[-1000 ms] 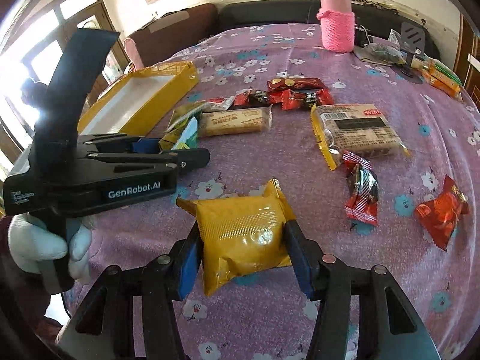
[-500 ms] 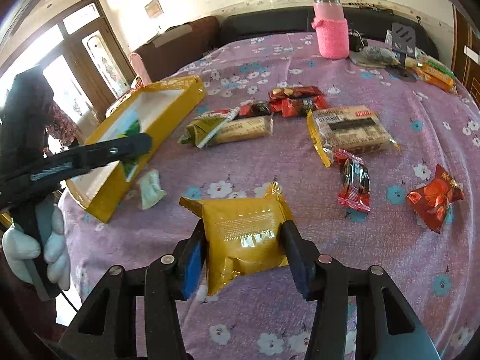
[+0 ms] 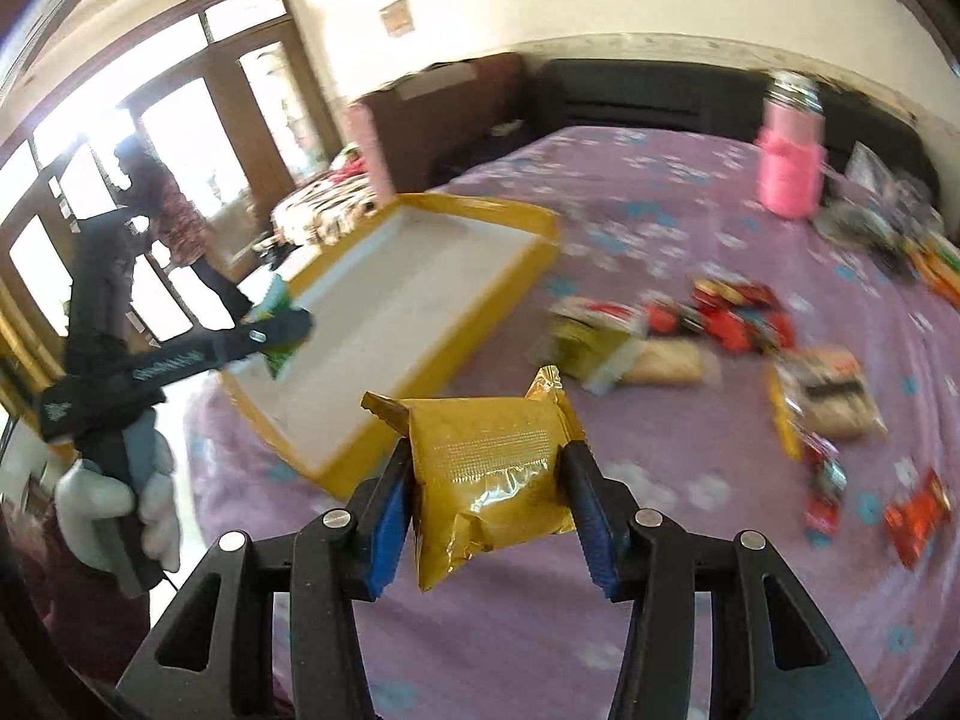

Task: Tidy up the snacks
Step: 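Carry both packs over the white tray and open both grippers to drop them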

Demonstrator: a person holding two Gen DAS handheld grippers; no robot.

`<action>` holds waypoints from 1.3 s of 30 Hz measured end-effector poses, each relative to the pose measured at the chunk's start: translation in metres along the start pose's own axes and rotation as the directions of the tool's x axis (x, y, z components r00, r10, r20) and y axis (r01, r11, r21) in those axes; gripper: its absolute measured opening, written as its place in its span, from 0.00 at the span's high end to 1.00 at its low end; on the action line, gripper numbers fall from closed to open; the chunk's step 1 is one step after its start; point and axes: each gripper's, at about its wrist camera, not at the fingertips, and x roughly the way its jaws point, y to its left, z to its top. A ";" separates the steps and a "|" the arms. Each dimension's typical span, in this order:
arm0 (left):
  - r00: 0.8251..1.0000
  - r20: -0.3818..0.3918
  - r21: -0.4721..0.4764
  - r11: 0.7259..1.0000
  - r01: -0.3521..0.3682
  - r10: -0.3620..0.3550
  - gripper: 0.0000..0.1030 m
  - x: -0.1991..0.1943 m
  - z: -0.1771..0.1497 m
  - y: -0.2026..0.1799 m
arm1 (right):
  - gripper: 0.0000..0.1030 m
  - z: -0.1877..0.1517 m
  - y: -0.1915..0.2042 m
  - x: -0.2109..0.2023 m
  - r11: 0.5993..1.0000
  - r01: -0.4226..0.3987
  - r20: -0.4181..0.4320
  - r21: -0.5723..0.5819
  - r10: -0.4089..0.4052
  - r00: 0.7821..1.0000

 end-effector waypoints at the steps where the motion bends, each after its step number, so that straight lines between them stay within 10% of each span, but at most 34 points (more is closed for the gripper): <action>1: 1.000 0.000 -0.001 1.000 -0.020 0.020 0.65 0.001 0.002 0.006 | 0.52 0.008 0.015 0.008 1.000 -0.013 -0.004 -0.029 0.012 1.000; 9: 0.984 -0.014 0.029 0.984 -0.178 0.178 0.64 0.018 0.014 0.046 | 0.56 0.037 0.092 0.070 0.984 -0.078 -0.080 -0.162 0.066 0.995; 20: 0.987 -0.064 -0.019 0.989 -0.148 0.147 0.64 0.031 0.013 0.074 | 0.57 0.032 0.128 0.149 0.976 -0.085 -0.194 -0.200 0.046 0.980; 39: 0.996 0.082 -0.165 0.986 -0.030 0.044 0.40 -0.032 0.017 0.061 | 0.45 0.032 0.095 0.092 0.988 -0.136 -0.051 -0.070 0.132 0.990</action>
